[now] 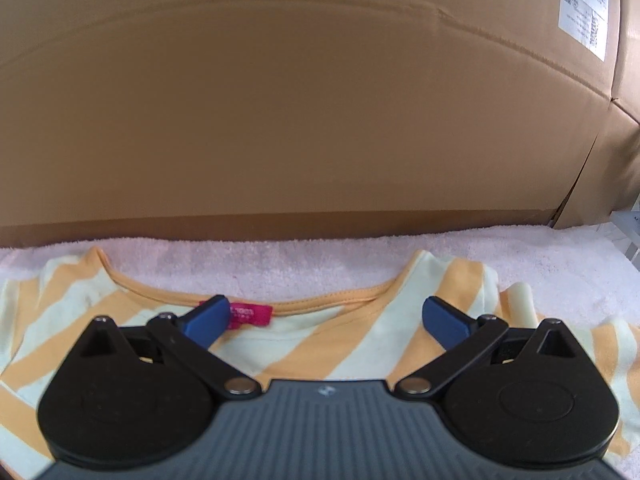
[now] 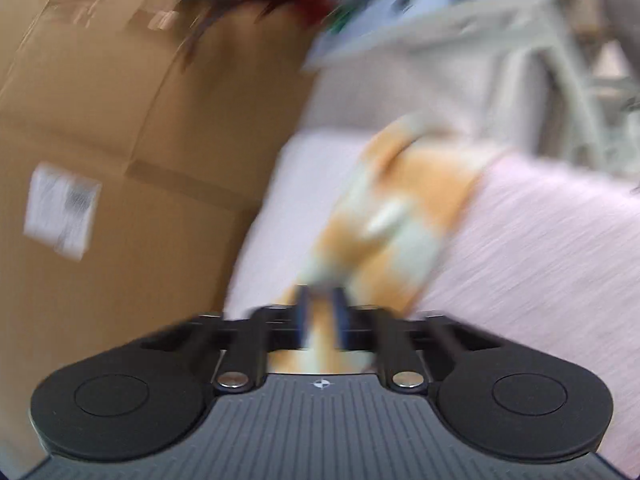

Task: Fold clothes

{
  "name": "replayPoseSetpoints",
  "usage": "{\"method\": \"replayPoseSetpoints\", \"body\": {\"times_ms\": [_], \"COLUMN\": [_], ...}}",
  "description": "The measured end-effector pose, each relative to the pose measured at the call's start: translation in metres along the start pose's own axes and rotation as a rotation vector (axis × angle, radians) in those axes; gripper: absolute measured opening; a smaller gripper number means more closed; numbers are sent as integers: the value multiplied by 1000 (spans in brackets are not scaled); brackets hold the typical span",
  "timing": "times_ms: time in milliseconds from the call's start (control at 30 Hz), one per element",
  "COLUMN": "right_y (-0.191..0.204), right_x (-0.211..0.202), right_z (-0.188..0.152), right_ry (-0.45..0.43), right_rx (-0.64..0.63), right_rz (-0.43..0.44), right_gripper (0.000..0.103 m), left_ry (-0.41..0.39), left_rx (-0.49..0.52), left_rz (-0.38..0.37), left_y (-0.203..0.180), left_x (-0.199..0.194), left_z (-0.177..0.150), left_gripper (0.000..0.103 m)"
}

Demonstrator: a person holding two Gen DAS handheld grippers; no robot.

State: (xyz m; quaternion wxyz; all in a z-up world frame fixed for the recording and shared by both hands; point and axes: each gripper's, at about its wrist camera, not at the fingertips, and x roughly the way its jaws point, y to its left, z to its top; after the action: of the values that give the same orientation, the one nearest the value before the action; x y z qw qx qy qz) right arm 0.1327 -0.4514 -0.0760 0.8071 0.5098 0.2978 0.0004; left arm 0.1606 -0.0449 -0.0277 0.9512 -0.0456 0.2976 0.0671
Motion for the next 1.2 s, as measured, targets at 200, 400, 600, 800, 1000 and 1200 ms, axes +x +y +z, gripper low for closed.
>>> {"method": "replayPoseSetpoints", "body": {"times_ms": [200,400,600,800,1000,1200], "right_y": [-3,68,119,89,72,20], "right_x": [-53,-18,68,50,36,-5], "right_z": [5,-39,-87,-45,-69,-26], "right_ry": [-174,85,317,-8,336,-11], "right_rx": [-72,-375,-573,-476,-406,-158], "right_rz": [-85,183,119,-110,225,-8], "right_gripper": [24,24,21,19,21,17], "left_ry": [38,37,84,75,76,74], "left_rx": [56,272,148,126,124,124], "left_rz": [-23,28,-19,28,29,32], "left_y": [-12,-49,-31,-33,-32,-36], "left_x": [4,13,24,24,26,26], "left_z": [2,8,16,15,16,16], "left_gripper": [102,102,102,102,102,102]}}
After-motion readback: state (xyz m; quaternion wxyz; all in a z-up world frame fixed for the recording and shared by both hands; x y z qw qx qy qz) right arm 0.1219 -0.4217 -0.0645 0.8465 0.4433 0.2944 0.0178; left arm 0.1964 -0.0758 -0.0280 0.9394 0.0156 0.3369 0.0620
